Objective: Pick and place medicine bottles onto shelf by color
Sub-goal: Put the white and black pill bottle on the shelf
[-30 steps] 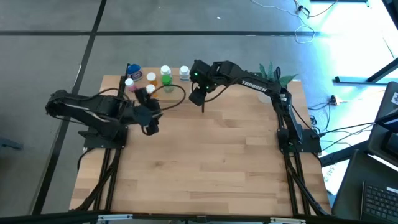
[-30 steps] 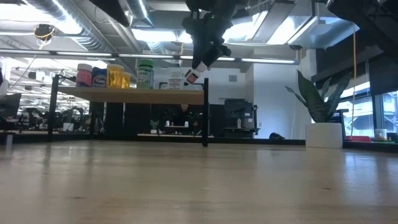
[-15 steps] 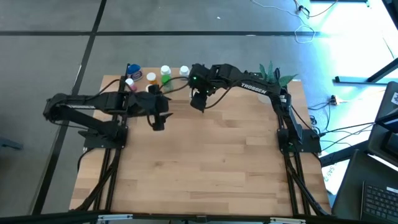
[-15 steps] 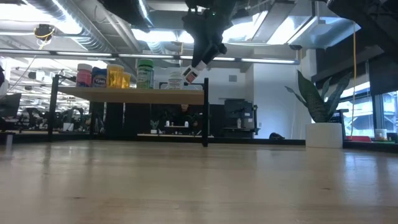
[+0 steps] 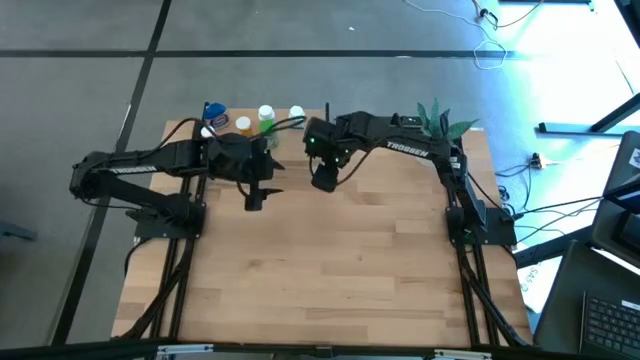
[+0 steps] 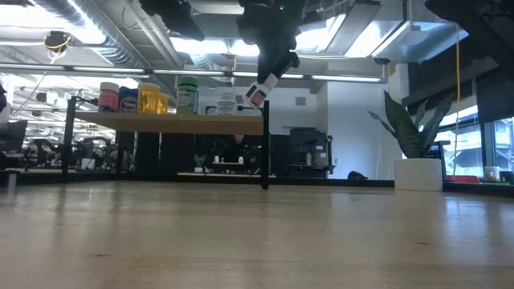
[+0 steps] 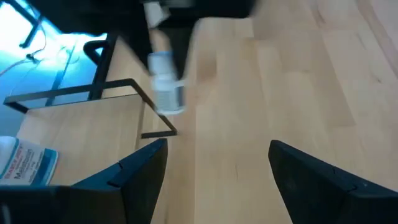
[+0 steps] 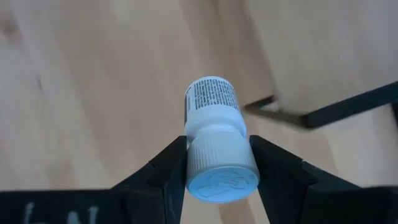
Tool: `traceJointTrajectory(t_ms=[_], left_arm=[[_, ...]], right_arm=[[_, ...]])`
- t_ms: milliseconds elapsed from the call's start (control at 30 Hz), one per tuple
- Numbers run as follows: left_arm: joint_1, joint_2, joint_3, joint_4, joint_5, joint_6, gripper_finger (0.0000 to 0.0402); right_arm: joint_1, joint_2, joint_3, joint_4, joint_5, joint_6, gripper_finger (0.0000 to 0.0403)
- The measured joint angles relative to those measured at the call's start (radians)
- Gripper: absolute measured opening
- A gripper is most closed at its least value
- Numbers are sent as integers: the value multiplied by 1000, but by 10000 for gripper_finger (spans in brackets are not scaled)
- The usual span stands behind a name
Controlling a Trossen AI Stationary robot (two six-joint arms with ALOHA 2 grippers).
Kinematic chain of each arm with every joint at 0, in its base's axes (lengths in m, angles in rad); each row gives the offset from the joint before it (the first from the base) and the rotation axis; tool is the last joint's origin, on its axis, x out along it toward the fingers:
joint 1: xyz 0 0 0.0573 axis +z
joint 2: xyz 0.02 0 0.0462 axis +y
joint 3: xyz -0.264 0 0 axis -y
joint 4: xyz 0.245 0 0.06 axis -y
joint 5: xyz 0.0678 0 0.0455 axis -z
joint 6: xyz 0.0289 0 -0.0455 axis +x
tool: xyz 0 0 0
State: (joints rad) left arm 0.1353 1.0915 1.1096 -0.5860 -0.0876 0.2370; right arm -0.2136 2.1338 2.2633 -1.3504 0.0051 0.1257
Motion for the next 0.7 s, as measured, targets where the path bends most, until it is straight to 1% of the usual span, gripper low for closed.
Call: traceJointTrajectory(t_ms=[133, 267, 400, 500, 700], left_arm=[[12, 47, 0, 18, 0, -69, 275], [13, 116, 0, 47, 1, -94, 275], [13, 178, 0, 65, 8, -92, 275], [13, 196, 0, 66, 8, -77, 275], [13, 189, 0, 66, 8, -73, 275]], right_arm=[[33, -2, 7, -60, -1, 27, 162], [55, -2, 7, -118, 0, 35, 162], [72, -2, 4, -218, 1, 48, 162], [81, -2, 2, -219, 1, 45, 162], [82, 13, 2, -221, 2, 12, 162]])
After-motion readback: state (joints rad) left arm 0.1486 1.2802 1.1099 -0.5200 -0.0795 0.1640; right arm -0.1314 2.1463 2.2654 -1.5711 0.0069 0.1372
